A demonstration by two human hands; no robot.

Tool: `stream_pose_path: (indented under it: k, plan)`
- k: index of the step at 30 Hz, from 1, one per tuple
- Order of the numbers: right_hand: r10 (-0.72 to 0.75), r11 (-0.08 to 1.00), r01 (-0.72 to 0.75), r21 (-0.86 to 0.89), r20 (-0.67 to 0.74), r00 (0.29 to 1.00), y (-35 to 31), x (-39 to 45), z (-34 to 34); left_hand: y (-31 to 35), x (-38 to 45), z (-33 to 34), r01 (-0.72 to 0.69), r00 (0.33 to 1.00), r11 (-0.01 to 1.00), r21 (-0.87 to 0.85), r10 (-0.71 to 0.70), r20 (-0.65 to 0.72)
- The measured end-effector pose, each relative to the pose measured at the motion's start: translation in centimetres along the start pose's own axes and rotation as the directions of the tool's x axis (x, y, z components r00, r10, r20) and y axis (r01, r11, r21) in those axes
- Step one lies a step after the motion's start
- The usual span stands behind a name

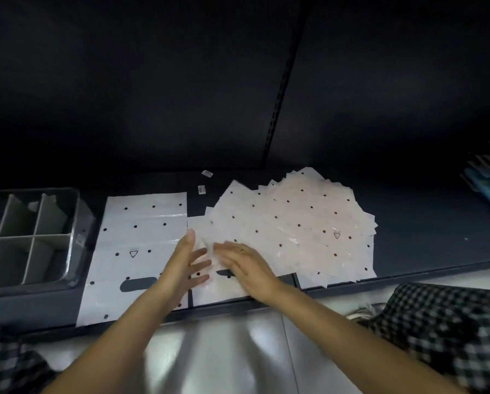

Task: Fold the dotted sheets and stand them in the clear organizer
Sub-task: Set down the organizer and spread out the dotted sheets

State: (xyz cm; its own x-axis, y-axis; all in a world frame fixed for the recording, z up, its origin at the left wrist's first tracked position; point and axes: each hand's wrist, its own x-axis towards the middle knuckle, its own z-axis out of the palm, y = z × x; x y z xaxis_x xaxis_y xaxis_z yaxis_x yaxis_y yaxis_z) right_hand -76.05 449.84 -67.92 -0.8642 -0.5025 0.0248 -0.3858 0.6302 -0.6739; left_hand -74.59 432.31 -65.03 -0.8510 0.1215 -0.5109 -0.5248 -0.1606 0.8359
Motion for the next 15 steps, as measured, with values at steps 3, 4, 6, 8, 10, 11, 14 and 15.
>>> stream_pose_path:
  k: [3,4,6,8,10,11,14,15]
  plan:
    - [-0.096,0.992,0.113,-0.063,0.223,0.970,-1.6,-0.8,2.5,0.8,-0.4,-2.6,0.024,0.995,0.998,-0.050,-0.029,-0.093]
    - [-0.124,0.986,0.149,-0.075,0.264,0.956,-1.9,-1.2,3.1,0.6,-0.5,-3.4,0.044,0.991,0.999,0.022,-0.040,-0.127]
    - [-0.158,0.974,0.202,-0.103,0.331,0.930,-2.1,-1.7,4.0,-0.2,-0.9,-4.3,0.087,0.986,0.984,0.158,-0.062,-0.156]
    - [-0.145,0.973,0.199,-0.114,0.364,0.920,-1.8,-1.8,4.2,-1.5,-0.9,-4.7,0.082,0.986,0.962,0.259,-0.041,-0.161]
    - [-0.056,0.989,0.098,-0.113,0.324,0.944,-0.8,-1.4,3.7,-2.5,-0.6,-5.3,0.045,0.974,0.922,0.385,0.045,-0.223]
    - [-0.003,0.992,0.035,-0.120,0.256,0.967,0.0,-1.1,3.1,-2.6,-0.5,-5.7,0.040,0.957,0.902,0.430,0.089,-0.277]
    - [0.212,0.966,-0.222,-0.130,-0.084,0.974,3.9,-0.7,0.5,-2.2,0.2,-7.9,0.048,0.866,0.847,0.529,0.229,-0.445]
    - [0.302,0.931,-0.327,-0.161,-0.162,0.939,5.6,-0.8,-0.5,-2.0,0.4,-8.8,0.047,0.834,0.826,0.561,0.277,-0.477]
